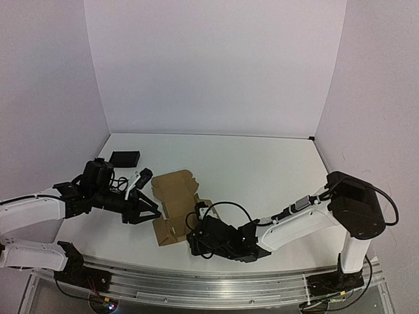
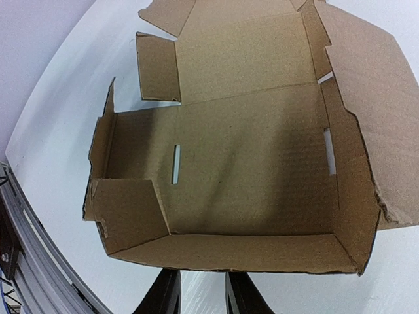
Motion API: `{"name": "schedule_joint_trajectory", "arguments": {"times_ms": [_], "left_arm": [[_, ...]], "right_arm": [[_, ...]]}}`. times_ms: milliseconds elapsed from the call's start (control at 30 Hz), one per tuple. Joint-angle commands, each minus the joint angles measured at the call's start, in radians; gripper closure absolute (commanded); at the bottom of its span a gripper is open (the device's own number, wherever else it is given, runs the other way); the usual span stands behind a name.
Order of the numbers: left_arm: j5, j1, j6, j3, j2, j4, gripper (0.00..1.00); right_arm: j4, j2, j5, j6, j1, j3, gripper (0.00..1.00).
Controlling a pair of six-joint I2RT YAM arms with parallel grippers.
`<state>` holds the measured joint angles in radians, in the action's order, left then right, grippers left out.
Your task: Fold the paper box
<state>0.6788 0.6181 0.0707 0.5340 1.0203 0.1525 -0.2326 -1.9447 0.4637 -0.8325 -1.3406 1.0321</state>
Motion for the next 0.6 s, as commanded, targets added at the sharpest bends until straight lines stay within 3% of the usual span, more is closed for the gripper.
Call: {"name": "schedule_joint_trajectory", "arguments": {"times_ms": [0, 200, 567], "left_arm": [[-0.092, 0.101, 0.097, 0.068, 0.138, 0.017, 0.55], [-0.192, 0.227, 0.220, 0.113, 0.267, -0.008, 0.52], [-0.237, 0.272, 0.306, 0.128, 0.381, -0.106, 0.51]], "right_arm": [[-0.042, -0.011, 0.013, 0.007, 0.004, -0.010, 0.74], [-0.076, -0.016, 0.016, 0.022, 0.009, -0.011, 0.74], [-0.097, -0.025, 0.002, 0.057, 0.022, 0.017, 0.73]]}}
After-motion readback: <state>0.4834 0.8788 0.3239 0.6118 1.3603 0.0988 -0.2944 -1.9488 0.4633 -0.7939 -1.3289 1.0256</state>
